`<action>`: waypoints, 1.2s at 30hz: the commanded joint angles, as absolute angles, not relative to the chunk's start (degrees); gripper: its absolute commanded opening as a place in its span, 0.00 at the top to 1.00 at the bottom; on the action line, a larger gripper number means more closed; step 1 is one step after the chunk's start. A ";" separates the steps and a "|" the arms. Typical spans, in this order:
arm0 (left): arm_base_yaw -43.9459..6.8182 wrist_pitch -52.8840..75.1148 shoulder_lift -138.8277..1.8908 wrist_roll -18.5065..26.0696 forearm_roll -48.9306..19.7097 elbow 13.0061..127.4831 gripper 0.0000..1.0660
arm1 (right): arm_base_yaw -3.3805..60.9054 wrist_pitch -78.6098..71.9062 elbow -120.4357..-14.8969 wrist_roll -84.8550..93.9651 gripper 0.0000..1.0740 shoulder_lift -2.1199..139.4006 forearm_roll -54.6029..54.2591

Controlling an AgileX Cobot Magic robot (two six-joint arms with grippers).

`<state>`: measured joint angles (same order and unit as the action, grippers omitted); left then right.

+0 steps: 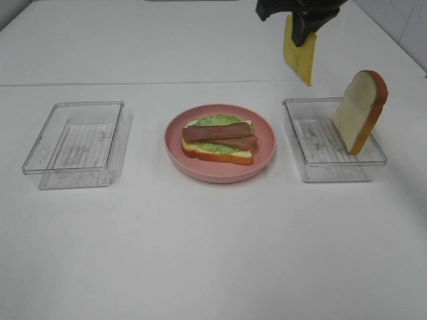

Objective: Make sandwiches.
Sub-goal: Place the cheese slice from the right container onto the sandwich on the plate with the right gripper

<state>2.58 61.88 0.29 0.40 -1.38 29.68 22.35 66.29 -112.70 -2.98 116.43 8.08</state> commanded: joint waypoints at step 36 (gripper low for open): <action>2.75 61.54 1.03 0.00 -1.43 29.56 0.05 | 36.04 59.30 -112.87 11.29 1.00 127.43 -19.19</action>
<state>2.58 61.88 0.29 0.40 -1.38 29.68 36.10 60.45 -112.70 9.63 126.97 -17.76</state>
